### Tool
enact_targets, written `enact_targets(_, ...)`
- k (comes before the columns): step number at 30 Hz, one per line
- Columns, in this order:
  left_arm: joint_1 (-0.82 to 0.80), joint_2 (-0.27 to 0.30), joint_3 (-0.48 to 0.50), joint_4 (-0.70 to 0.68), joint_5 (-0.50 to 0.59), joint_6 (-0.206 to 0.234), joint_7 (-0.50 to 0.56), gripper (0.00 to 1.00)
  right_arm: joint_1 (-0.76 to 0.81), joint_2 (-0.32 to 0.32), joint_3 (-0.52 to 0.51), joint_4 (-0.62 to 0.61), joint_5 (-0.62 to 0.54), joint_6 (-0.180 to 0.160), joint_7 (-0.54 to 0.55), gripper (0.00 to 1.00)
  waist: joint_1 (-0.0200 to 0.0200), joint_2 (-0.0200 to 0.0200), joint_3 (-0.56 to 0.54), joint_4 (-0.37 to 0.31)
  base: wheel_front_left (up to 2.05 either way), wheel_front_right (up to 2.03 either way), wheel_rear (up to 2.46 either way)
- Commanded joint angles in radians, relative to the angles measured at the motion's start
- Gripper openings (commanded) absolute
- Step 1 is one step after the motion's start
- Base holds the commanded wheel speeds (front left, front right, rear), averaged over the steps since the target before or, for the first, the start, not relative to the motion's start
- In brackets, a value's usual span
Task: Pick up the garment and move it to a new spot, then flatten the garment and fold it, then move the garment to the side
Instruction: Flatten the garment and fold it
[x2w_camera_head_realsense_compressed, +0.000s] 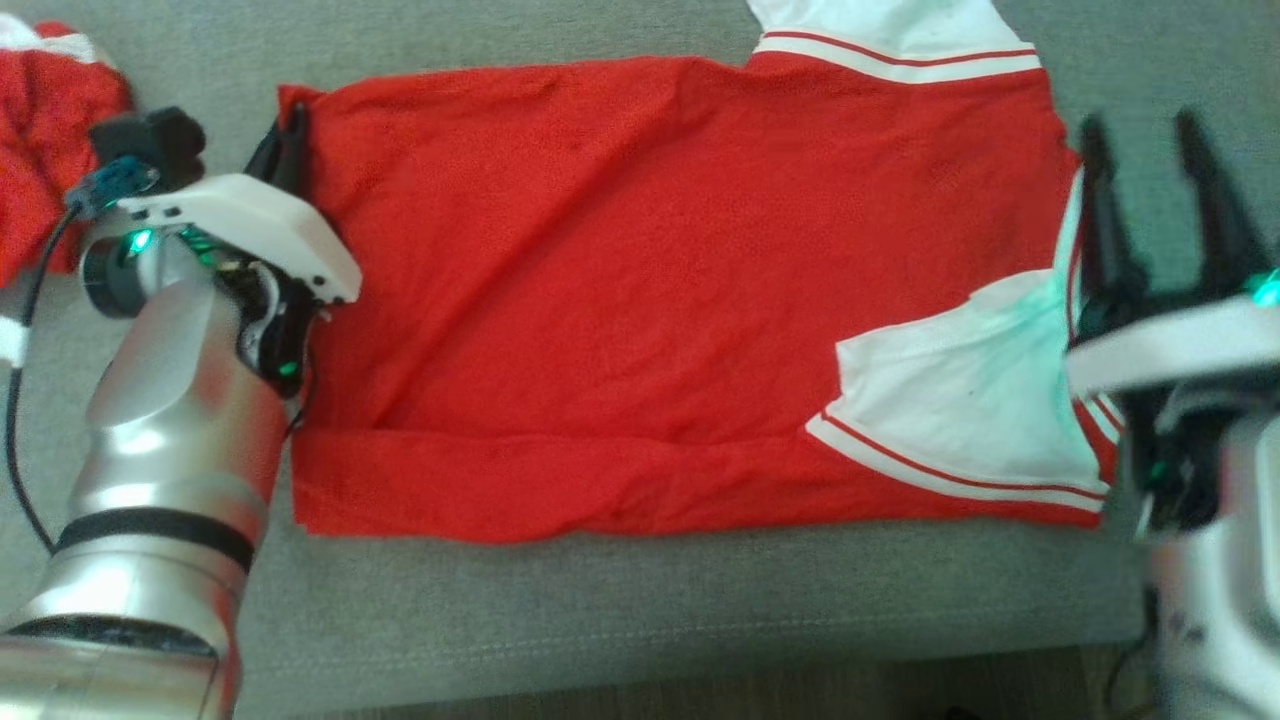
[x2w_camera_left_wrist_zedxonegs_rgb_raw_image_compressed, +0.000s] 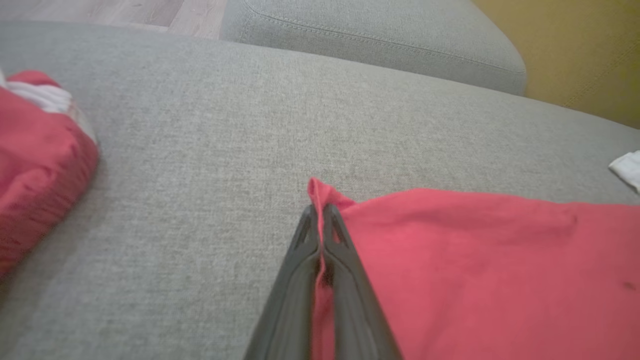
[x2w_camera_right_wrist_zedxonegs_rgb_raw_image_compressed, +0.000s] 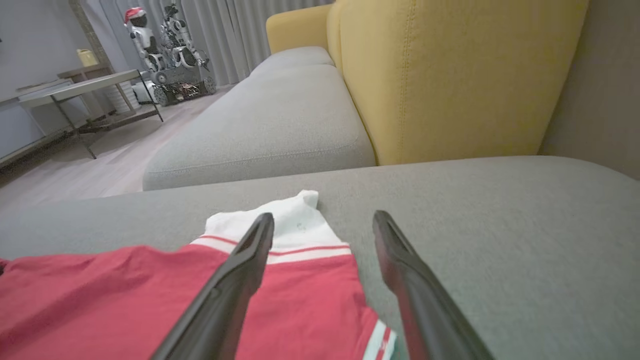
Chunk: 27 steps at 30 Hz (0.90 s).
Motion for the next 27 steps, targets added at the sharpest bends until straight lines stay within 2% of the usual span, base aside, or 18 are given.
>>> enact_targets(1, -0.052, 0.024, 0.007, -0.017, -0.001, -0.005, -0.015, 0.00, -0.083, -0.031, 0.003, 0.007, 0.017, -0.001, 0.016, 1.00, -0.0001, 0.0000, 0.004, 0.018, 0.00, 0.00, 0.00)
enact_targets(7, -0.101, -0.020, -0.034, -0.027, -0.009, -0.006, -0.030, 0.00, -0.336, -0.103, -0.001, 0.204, 0.065, -0.001, 0.048, 1.00, -0.0001, 0.0000, 0.040, 0.077, 0.00, 0.00, 0.00)
enact_targets(13, -0.135, -0.063, -0.098, -0.060, -0.037, -0.007, -0.038, 0.00, -0.567, -0.164, 0.025, 0.488, 0.066, -0.001, 0.102, 1.00, -0.0001, 0.0000, 0.072, 0.150, 0.00, 0.00, 0.00)
enact_targets(14, -0.135, -0.063, -0.098, -0.060, -0.037, -0.007, -0.038, 0.00, -0.567, -0.164, 0.025, 0.488, 0.066, -0.001, 0.102, 1.00, -0.0001, 0.0000, 0.072, 0.150, 0.00, 0.00, 0.00)
enact_targets(21, -0.149, -0.091, -0.172, -0.090, -0.079, -0.007, -0.040, 0.00, -0.724, -0.201, 0.062, 0.779, 0.023, -0.001, 0.159, 1.00, -0.0001, 0.0000, 0.095, 0.199, 0.00, 0.00, 0.00)
enact_targets(26, -0.152, -0.095, -0.200, -0.118, -0.101, -0.007, -0.040, 0.00, -0.797, -0.207, 0.097, 0.901, 0.011, -0.001, 0.178, 1.00, -0.0001, 0.0000, 0.111, 0.207, 0.00, 0.00, 0.00)
enact_targets(27, -0.152, -0.094, -0.202, -0.121, -0.104, -0.007, -0.041, 0.00, -0.807, -0.207, 0.107, 0.917, 0.013, -0.001, 0.181, 0.78, -0.0001, 0.0000, 0.112, 0.206, 0.00, 0.00, 0.00)
